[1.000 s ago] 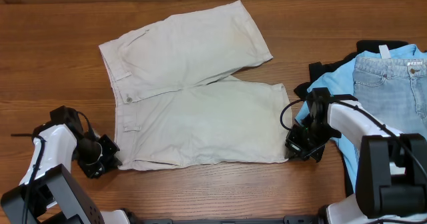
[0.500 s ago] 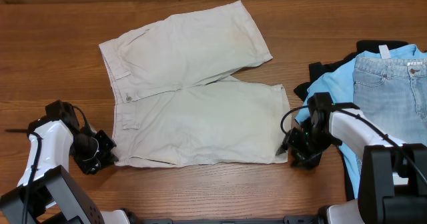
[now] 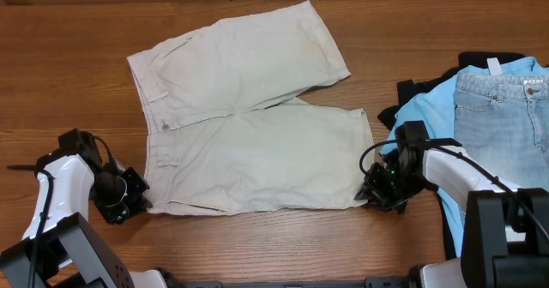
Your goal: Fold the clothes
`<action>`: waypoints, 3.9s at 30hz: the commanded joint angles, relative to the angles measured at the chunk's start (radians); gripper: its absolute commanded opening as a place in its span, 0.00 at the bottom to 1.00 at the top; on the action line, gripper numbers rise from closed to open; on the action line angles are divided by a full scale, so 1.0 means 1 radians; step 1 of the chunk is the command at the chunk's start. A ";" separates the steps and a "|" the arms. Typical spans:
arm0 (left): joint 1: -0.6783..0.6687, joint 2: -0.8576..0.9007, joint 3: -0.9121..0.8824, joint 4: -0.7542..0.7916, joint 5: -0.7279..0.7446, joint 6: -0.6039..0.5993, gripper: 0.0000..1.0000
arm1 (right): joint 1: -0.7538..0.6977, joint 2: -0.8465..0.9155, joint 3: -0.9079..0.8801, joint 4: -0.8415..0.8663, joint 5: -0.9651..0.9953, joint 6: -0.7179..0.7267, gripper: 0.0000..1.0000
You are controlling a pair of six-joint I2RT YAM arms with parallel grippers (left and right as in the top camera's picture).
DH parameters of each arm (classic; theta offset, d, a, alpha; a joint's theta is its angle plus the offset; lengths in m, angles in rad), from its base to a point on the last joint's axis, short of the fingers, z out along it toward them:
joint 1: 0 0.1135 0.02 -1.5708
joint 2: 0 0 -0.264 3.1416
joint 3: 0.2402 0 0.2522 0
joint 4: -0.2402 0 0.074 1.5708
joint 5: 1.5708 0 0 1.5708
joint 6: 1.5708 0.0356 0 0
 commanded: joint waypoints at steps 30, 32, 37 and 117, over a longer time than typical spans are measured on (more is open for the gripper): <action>0.098 -0.414 0.444 -0.460 -0.142 0.013 0.04 | 0.004 -0.303 0.823 -0.463 0.283 -0.183 0.04; 0.098 -0.414 0.429 -0.441 -0.146 0.004 0.04 | 0.004 -0.253 0.823 -0.395 0.283 -0.183 0.04; 0.098 -0.414 0.352 -0.367 -0.169 -0.035 0.04 | 0.004 -0.115 0.823 -0.205 0.279 -0.187 0.04; -0.089 0.133 0.021 0.277 0.203 0.129 0.80 | 0.051 0.452 0.753 0.033 -0.037 -0.404 0.93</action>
